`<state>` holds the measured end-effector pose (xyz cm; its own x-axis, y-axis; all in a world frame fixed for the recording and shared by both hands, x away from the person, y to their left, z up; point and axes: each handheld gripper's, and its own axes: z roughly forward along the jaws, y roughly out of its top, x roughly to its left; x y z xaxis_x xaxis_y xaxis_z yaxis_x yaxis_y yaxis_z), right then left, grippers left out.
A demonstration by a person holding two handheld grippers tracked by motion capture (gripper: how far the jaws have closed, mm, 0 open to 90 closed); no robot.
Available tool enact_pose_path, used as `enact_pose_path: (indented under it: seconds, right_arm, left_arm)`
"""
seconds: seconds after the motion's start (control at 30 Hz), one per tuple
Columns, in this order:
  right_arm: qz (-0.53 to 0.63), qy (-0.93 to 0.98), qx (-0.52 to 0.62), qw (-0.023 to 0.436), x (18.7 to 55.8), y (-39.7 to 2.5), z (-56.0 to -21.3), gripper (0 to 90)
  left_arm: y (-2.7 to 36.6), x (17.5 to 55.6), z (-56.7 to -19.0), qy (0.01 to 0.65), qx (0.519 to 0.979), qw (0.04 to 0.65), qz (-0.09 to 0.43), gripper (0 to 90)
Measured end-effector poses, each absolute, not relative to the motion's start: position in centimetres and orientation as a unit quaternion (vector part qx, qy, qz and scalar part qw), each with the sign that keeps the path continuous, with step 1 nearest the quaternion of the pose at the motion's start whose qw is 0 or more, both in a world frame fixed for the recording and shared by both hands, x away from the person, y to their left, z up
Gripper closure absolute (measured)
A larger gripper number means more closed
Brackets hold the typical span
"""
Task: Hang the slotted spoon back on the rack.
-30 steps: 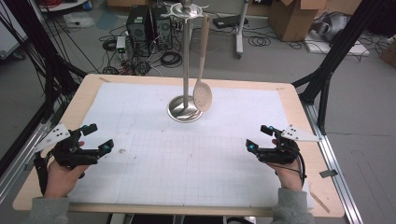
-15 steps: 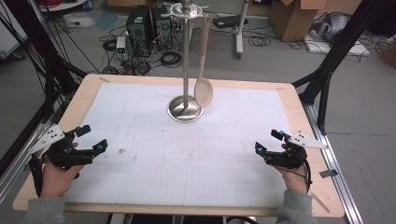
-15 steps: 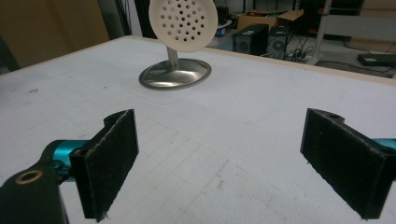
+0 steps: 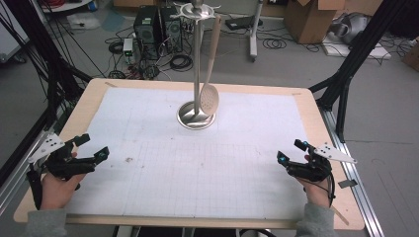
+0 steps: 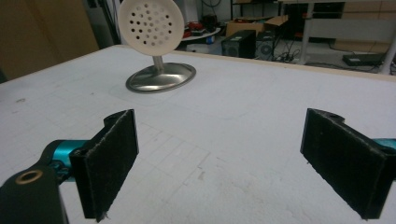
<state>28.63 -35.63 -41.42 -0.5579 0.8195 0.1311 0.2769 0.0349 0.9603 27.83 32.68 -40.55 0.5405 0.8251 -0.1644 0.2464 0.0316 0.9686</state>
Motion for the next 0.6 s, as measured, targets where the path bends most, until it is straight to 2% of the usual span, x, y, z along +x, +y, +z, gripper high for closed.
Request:
enact_pose_path:
  seconds: [0.6]
  right_arm:
    - [0.573, 0.654, 0.426, 0.249, 28.4, -36.7, -41.9, 10.3]
  left_arm:
    - [33.1, 28.1, -41.2, 0.432, 0.648, 0.576, 0.248, 2.2]
